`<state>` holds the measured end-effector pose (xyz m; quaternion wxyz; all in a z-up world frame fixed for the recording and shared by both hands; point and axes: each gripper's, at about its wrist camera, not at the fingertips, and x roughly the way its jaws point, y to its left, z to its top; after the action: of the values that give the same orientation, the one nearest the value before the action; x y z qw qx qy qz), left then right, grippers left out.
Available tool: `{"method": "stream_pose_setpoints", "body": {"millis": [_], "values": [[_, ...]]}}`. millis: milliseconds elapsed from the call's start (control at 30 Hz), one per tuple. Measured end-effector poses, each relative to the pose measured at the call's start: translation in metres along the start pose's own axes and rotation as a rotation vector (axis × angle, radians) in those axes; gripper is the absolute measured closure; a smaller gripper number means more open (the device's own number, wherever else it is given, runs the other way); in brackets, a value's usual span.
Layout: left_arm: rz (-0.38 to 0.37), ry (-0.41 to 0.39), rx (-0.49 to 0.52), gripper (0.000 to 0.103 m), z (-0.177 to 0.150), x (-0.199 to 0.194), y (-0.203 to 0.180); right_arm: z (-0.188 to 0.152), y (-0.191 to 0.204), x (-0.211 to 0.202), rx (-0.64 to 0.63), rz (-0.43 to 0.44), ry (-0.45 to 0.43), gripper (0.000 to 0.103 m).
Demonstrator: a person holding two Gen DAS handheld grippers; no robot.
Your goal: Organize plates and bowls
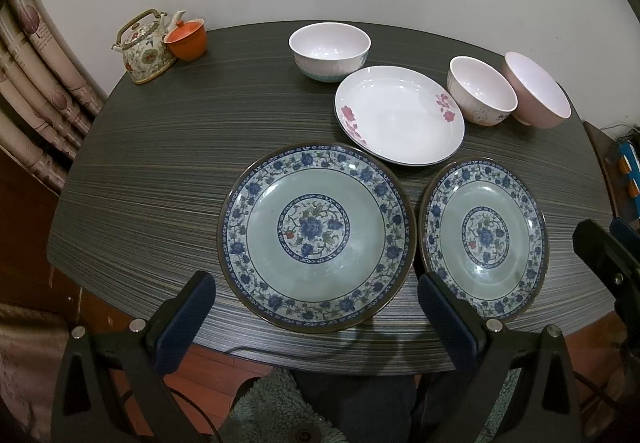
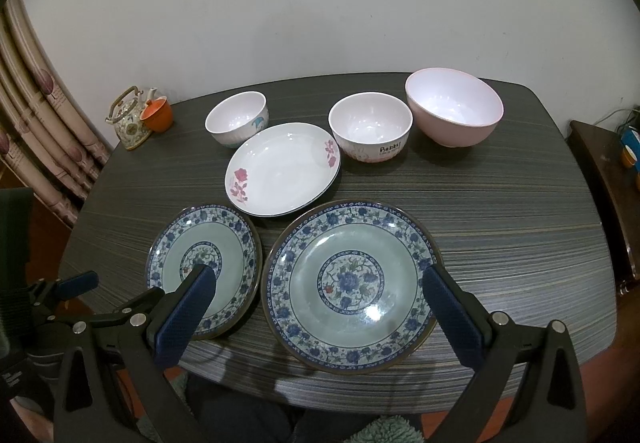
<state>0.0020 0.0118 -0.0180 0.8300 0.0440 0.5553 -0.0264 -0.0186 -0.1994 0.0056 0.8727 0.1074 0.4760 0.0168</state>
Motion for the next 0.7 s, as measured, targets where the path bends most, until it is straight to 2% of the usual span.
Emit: {"method": "stream_pose_setpoints", "body": {"millis": [700], "values": [[0.000,0.005,-0.003,0.000,-0.0039,0.0040,0.0012,-0.0039,0.0012,0.0017,0.000,0.001,0.008,0.001]]}}
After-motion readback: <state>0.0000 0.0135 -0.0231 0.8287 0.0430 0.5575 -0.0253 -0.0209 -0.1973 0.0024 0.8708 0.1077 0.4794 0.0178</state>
